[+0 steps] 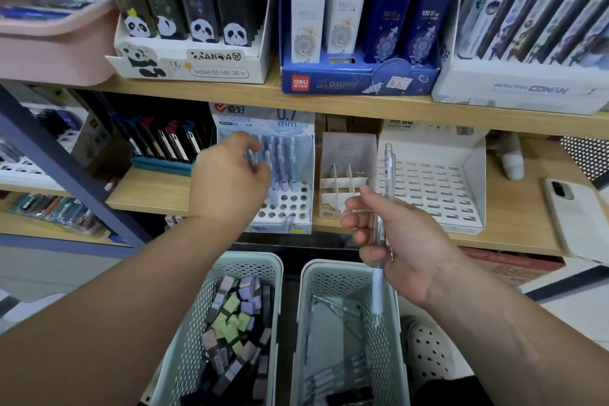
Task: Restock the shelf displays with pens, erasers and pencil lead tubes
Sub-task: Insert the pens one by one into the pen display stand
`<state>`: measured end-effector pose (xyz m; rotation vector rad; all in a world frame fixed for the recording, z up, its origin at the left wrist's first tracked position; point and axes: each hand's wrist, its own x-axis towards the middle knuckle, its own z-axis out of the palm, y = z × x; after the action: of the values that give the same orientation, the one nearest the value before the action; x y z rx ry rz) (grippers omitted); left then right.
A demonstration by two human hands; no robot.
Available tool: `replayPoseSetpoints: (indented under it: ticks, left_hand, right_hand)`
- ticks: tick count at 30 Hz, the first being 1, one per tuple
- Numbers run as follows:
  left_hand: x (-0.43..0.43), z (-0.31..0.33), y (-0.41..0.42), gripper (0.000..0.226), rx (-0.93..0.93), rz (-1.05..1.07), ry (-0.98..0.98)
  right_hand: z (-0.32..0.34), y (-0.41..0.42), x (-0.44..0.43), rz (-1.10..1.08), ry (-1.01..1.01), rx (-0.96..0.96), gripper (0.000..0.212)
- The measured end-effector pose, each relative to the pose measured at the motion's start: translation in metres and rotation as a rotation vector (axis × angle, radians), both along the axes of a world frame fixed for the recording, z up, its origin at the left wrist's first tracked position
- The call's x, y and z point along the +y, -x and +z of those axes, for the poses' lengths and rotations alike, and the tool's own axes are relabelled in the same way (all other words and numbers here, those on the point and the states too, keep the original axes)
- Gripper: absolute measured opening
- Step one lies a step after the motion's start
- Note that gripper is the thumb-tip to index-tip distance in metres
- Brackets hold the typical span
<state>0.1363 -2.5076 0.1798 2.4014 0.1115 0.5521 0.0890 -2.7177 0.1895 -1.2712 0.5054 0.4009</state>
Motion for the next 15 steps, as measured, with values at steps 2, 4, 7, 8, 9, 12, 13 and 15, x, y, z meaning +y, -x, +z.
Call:
replayPoseSetpoints:
  ticks: [2, 4, 7, 8, 9, 12, 13, 15]
  left_hand:
    - [0.001, 0.0, -0.001, 0.025, 0.005, 0.007, -0.033]
    - [0.0, 0.0, 0.0, 0.028, 0.021, 0.015, -0.038]
    - [0.0, -0.004, 0.001, 0.028, 0.04, -0.006, -0.084]
    - [-0.001, -0.006, 0.001, 0.025, 0.035, -0.022, -0.122]
    - [-0.001, -0.008, 0.001, 0.023, 0.022, -0.037, -0.155]
    - [-0.001, -0.012, 0.0, 0.019, -0.014, -0.075, -0.221]
    - [-0.001, -0.013, 0.0, 0.02, -0.019, -0.087, -0.24]
    - [0.0, -0.015, 0.0, 0.027, -0.032, -0.114, -0.266]
  right_hand:
    - [0.001, 0.0, -0.001, -0.003, 0.0, -0.004, 0.024]
    - [0.001, 0.001, -0.002, -0.003, 0.0, -0.009, 0.024]
    - [0.002, 0.002, -0.001, 0.001, -0.005, -0.011, 0.024]
    - [0.002, 0.002, -0.001, 0.001, -0.013, -0.01, 0.024]
    - [0.002, 0.002, -0.001, 0.001, -0.023, -0.011, 0.025]
    - [0.003, 0.002, 0.0, 0.001, -0.066, -0.022, 0.026]
    - [0.004, 0.002, 0.001, -0.001, -0.078, -0.026, 0.026]
    - [0.004, 0.002, 0.002, -0.003, -0.092, -0.031, 0.027]
